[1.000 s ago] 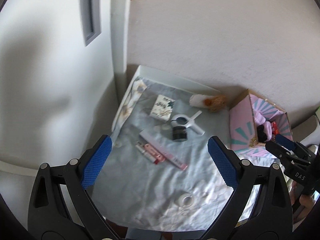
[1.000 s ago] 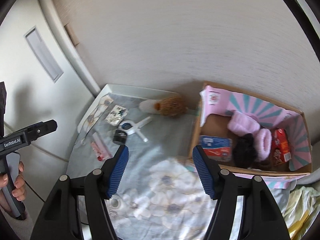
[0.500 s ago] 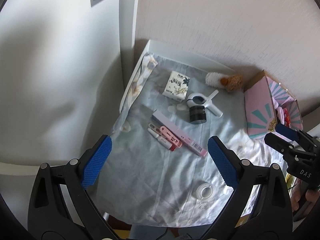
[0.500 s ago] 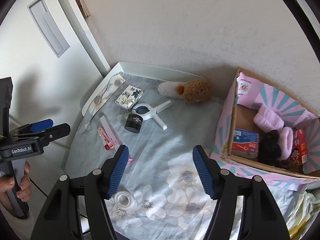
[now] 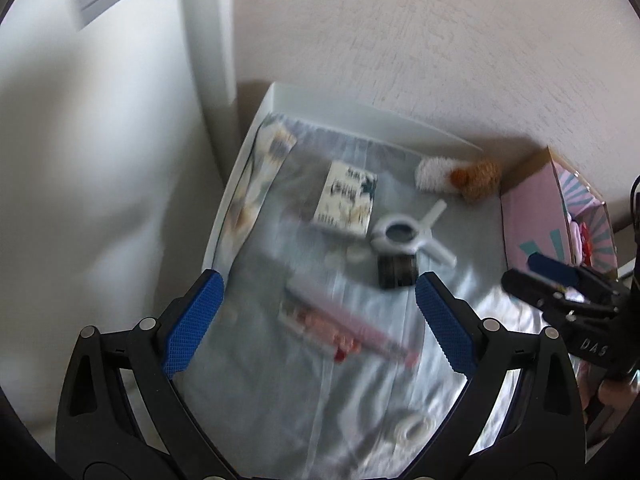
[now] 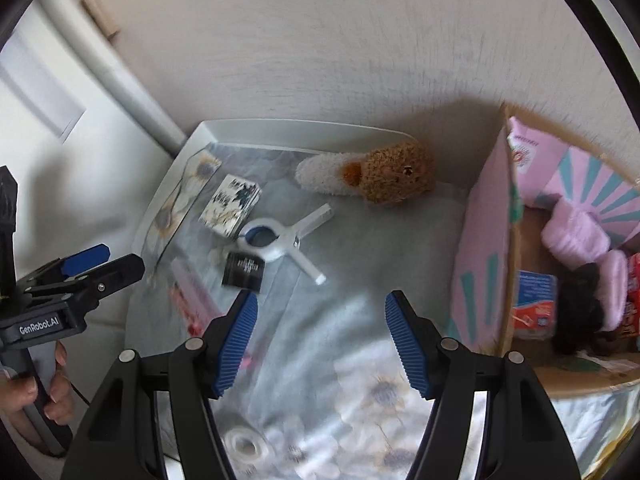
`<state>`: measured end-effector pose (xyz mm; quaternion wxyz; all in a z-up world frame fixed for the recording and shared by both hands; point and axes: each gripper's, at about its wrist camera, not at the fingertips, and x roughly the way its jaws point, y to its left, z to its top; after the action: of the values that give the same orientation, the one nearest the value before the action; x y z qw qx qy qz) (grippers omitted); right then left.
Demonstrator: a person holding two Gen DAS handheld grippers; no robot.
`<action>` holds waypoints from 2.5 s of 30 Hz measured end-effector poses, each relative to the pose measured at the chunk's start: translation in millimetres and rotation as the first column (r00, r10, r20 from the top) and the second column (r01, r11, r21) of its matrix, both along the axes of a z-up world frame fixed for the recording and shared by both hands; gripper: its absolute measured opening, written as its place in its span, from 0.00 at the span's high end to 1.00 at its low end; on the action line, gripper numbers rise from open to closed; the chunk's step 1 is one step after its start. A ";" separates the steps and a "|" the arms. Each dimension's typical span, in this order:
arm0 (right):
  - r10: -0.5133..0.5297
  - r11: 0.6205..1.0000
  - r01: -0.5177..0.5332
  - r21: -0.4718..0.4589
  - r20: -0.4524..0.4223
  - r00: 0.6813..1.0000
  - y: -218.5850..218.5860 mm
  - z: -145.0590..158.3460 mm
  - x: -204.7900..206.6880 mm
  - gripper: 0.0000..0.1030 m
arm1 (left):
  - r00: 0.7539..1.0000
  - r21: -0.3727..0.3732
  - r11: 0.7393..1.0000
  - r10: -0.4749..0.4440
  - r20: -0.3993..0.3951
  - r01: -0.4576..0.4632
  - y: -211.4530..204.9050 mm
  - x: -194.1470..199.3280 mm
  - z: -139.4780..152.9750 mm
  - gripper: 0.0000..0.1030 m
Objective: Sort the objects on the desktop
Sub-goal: 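Grasp the white printed tissue pack with the left tool while the right tool grasps the white plastic clip, then carry the tissue pack with the left tool while the right tool carries the clip to the box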
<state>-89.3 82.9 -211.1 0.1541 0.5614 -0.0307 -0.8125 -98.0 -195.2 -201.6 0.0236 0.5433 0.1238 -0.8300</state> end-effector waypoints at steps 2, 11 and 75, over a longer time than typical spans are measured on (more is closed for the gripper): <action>0.005 1.000 -0.005 0.009 0.004 1.000 -7.4 -5.2 -10.8 0.39 | 1.000 -0.001 1.000 -0.012 0.007 0.012 0.2 -18.7 -5.1 0.06; 0.035 0.999 -0.037 0.036 0.059 0.998 -42.9 -36.5 -39.7 0.39 | 0.997 0.008 0.999 -0.041 0.065 0.040 0.3 -63.9 -33.3 0.06; -0.012 0.996 0.029 0.086 -0.183 0.983 -5.2 77.6 2.5 0.77 | 0.989 -0.100 0.989 -0.117 -0.090 0.107 53.2 -19.9 48.0 0.57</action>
<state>-86.8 77.7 -133.5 0.1230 0.4905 0.0136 -0.8626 -118.0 -142.0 -153.6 -0.0032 0.5074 0.0545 -0.8600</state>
